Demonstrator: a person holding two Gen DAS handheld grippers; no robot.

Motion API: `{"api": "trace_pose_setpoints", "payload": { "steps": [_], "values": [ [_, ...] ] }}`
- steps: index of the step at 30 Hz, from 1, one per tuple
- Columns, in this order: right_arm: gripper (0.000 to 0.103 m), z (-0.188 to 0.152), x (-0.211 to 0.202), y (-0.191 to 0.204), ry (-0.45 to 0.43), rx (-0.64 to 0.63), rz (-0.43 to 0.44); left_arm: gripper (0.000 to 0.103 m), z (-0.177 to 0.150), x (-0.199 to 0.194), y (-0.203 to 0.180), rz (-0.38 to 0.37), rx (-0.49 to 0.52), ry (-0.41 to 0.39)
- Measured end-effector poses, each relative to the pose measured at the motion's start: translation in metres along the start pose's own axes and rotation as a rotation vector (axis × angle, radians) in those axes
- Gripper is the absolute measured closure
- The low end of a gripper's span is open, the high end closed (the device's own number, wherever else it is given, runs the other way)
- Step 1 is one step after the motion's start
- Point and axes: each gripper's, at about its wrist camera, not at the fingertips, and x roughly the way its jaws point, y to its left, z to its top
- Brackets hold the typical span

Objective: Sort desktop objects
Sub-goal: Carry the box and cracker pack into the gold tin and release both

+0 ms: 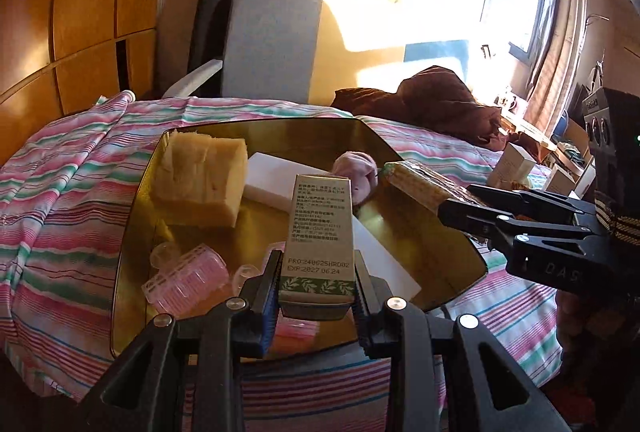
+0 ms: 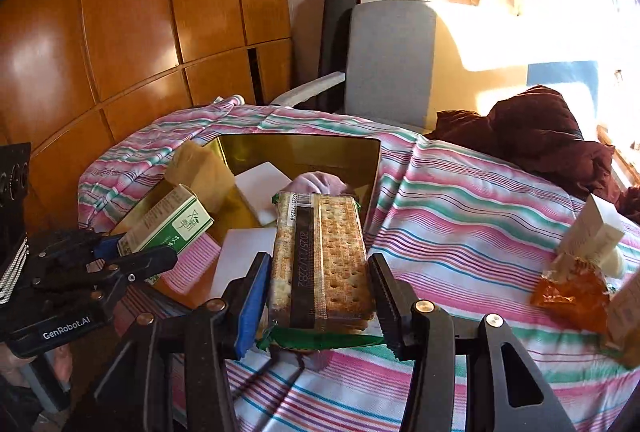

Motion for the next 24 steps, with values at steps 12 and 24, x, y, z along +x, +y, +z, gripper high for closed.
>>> {"api": "trace_pose_setpoints", "payload": {
  "steps": [12, 24],
  "values": [
    [0.053, 0.056, 0.054, 0.003, 0.066, -0.002, 0.018, 0.072, 0.052, 0.041, 0.01, -0.037, 0.031, 0.062],
    [0.053, 0.104, 0.143, -0.012, 0.218, -0.003, -0.011, 0.072, 0.083, 0.103, 0.023, 0.007, -0.041, 0.157]
  ]
}}
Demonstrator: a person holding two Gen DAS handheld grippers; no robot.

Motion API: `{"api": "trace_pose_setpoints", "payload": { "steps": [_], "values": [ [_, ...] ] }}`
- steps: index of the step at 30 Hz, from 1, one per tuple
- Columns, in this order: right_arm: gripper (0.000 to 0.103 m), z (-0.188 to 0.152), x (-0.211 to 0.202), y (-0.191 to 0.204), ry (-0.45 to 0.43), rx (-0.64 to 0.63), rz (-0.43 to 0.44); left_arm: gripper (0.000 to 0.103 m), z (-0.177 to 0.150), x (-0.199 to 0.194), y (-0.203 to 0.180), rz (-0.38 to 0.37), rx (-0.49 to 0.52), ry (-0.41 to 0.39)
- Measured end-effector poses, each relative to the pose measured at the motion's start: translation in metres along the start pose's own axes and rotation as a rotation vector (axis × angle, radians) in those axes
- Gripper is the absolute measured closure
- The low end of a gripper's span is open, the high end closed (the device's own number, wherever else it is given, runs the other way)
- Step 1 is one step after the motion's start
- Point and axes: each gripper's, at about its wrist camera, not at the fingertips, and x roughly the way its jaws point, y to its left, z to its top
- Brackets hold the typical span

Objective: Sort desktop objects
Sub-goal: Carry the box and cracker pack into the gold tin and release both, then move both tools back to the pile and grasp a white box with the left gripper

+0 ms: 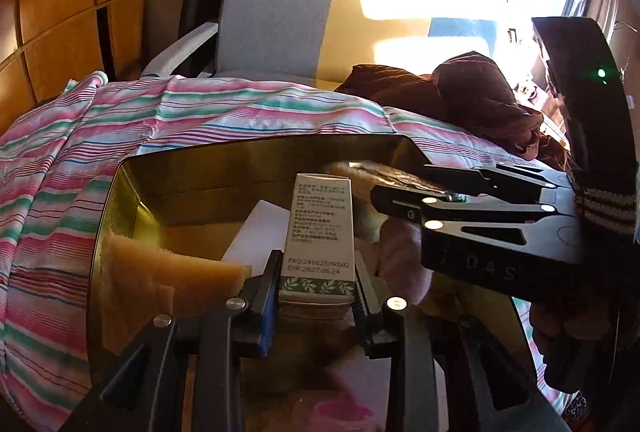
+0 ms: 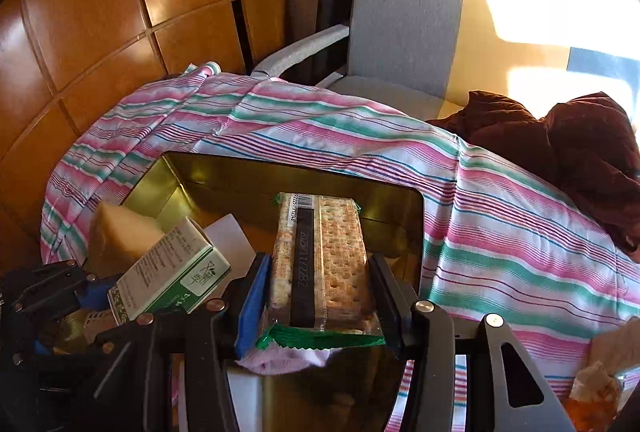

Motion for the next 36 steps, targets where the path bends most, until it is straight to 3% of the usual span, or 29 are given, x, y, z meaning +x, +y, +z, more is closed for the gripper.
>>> {"api": "trace_pose_setpoints", "payload": {
  "steps": [8, 16, 20, 27, 36],
  "values": [
    [0.048, -0.001, 0.001, -0.013, -0.023, 0.036, 0.011, 0.066, -0.011, -0.008, 0.002, 0.01, -0.016, -0.015],
    [0.045, -0.028, -0.041, -0.028, -0.117, 0.107, 0.036, 0.066, -0.031, -0.038, 0.003, 0.037, -0.028, -0.076],
    [0.042, -0.053, -0.069, -0.036, -0.172, 0.129, 0.02, 0.066, -0.041, -0.056, -0.006, 0.013, -0.018, -0.117],
    [0.036, -0.114, -0.114, -0.064, -0.227, 0.177, -0.066, 0.066, -0.052, -0.075, -0.069, -0.107, 0.103, -0.158],
    [0.034, -0.202, -0.153, -0.133, -0.243, 0.362, -0.208, 0.065, -0.074, -0.054, -0.172, -0.244, 0.266, -0.061]
  ]
}}
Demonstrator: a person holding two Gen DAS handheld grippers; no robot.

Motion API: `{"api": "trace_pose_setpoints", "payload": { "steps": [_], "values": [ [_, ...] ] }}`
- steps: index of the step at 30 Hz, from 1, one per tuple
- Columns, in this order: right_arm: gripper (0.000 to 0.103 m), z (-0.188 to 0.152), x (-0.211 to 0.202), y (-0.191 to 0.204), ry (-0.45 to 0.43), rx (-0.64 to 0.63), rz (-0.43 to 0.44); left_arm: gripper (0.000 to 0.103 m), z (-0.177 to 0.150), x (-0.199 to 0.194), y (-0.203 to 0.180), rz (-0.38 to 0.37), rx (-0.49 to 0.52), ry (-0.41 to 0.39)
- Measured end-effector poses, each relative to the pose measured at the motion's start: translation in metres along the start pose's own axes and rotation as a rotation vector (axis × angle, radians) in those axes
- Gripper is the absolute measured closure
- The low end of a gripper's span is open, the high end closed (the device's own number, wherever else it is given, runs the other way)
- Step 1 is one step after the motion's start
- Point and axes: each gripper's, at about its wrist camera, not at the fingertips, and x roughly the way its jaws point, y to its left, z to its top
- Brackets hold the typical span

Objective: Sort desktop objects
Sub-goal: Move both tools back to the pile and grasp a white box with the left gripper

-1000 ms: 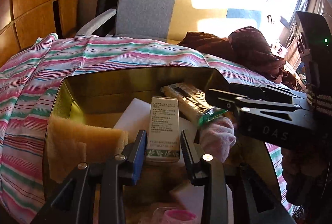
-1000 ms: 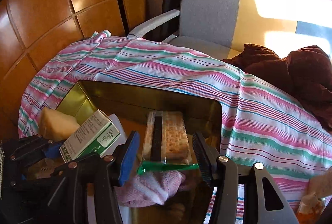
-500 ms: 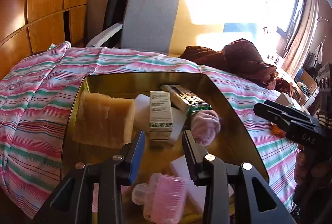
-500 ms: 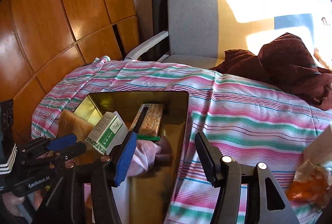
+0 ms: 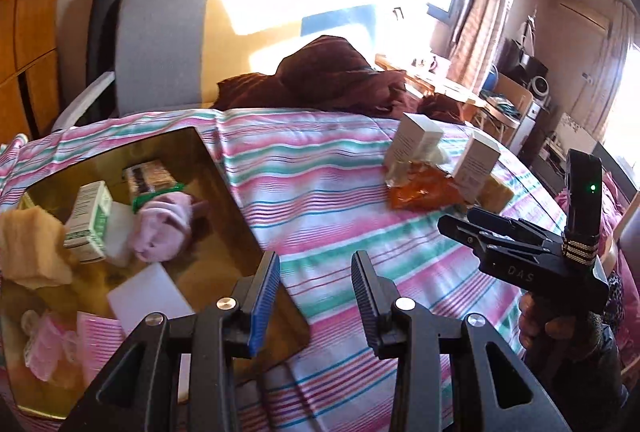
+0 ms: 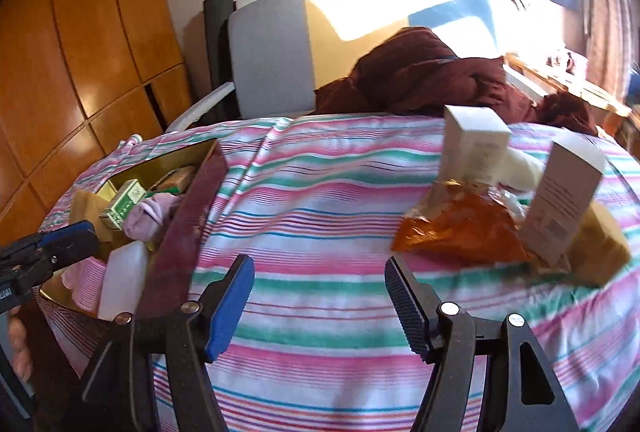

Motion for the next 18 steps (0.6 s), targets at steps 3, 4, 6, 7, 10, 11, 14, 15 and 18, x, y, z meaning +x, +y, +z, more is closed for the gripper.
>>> {"api": "trace_pose_setpoints", "payload": {
  "steps": [3, 4, 6, 7, 10, 11, 14, 15, 18],
  "values": [
    [0.034, -0.012, -0.012, -0.036, -0.022, 0.055, -0.067, 0.064, 0.003, 0.018, -0.027, -0.038, 0.035, 0.028],
    [0.034, -0.015, -0.016, -0.047, -0.033, 0.075, -0.089, 0.064, 0.004, 0.024, -0.035, -0.05, 0.043, 0.038],
    [0.034, -0.021, -0.025, -0.07, -0.056, 0.117, -0.129, 0.061, 0.007, 0.036, -0.048, -0.072, 0.054, 0.057],
    [0.034, -0.024, -0.028, -0.081, -0.065, 0.141, -0.144, 0.059, 0.009, 0.042, -0.055, -0.083, 0.058, 0.067],
    [0.034, -0.031, -0.035, -0.109, -0.091, 0.2, -0.189, 0.053, 0.014, 0.059, -0.071, -0.117, 0.064, 0.097],
    [0.034, -0.033, -0.036, -0.117, -0.097, 0.214, -0.201, 0.052, 0.016, 0.063, -0.076, -0.123, 0.067, 0.101],
    [0.033, -0.038, -0.037, -0.135, -0.101, 0.258, -0.207, 0.052, 0.014, 0.072, -0.089, -0.107, 0.102, 0.086],
    [0.033, -0.038, -0.037, -0.139, -0.102, 0.268, -0.204, 0.052, 0.012, 0.075, -0.093, -0.096, 0.118, 0.079],
    [0.029, -0.037, -0.037, -0.15, -0.107, 0.297, -0.187, 0.052, 0.001, 0.085, -0.1, -0.075, 0.155, 0.083]
  ]
}}
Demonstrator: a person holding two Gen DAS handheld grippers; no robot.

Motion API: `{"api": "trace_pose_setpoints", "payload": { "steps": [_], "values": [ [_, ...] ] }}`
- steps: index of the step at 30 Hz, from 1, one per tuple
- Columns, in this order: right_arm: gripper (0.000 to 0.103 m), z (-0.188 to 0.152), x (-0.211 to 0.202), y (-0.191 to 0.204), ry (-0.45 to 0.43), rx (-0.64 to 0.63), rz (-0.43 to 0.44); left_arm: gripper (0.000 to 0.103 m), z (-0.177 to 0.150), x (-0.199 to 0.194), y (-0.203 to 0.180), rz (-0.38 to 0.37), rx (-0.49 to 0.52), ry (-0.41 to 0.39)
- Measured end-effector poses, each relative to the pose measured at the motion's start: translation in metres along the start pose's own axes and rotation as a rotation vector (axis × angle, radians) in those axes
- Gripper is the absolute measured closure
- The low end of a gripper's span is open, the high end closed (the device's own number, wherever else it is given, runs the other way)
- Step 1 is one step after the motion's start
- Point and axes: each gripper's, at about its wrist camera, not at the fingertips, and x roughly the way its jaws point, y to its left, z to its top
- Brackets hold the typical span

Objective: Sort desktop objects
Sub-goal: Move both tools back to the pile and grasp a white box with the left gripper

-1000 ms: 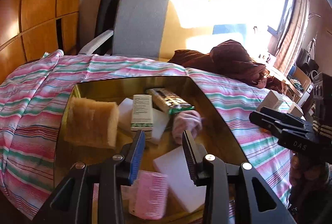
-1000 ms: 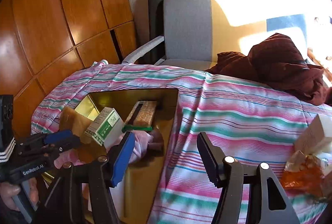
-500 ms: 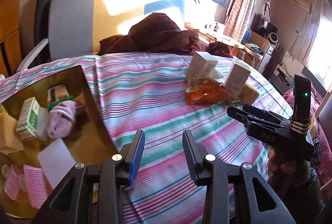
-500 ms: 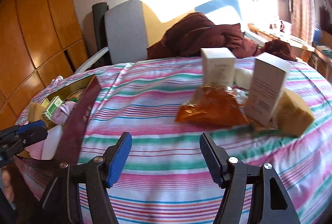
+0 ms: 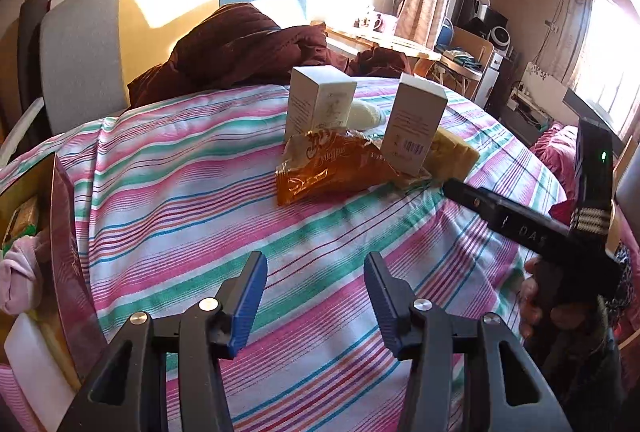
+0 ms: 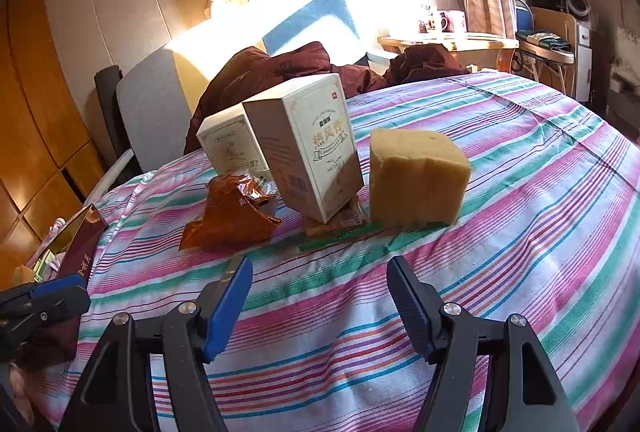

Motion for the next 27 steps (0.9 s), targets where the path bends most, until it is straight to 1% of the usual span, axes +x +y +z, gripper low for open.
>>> {"api": "trace_pose_setpoints", "payload": {
  "steps": [4, 8, 11, 14, 17, 20, 24, 27],
  "values": [
    [0.026, 0.012, 0.003, -0.008, -0.019, 0.019, 0.026, 0.052, -0.015, 0.015, -0.003, 0.014, 0.019, 0.028],
    [0.022, 0.023, 0.002, -0.018, -0.038, 0.056, 0.054, 0.052, -0.018, 0.019, -0.004, -0.007, 0.019, 0.039],
    [0.02, 0.026, -0.001, -0.03, -0.063, 0.098, 0.033, 0.051, -0.001, 0.015, -0.014, -0.044, 0.06, 0.007],
    [0.019, 0.024, -0.001, -0.044, -0.069, 0.139, -0.002, 0.047, 0.023, 0.014, -0.029, -0.086, 0.111, -0.025],
    [0.019, 0.022, 0.0, -0.059, -0.084, 0.192, -0.03, 0.047, 0.047, 0.02, -0.049, -0.118, 0.179, -0.048],
    [0.019, 0.02, 0.0, -0.069, -0.112, 0.225, -0.041, 0.047, 0.065, 0.033, -0.067, -0.139, 0.224, -0.053],
    [0.019, 0.018, -0.001, -0.076, -0.148, 0.255, -0.026, 0.047, 0.083, 0.055, -0.081, -0.161, 0.257, -0.044],
    [0.019, 0.016, 0.0, -0.083, -0.161, 0.285, -0.006, 0.047, 0.09, 0.071, -0.087, -0.161, 0.29, -0.039]
  ]
}}
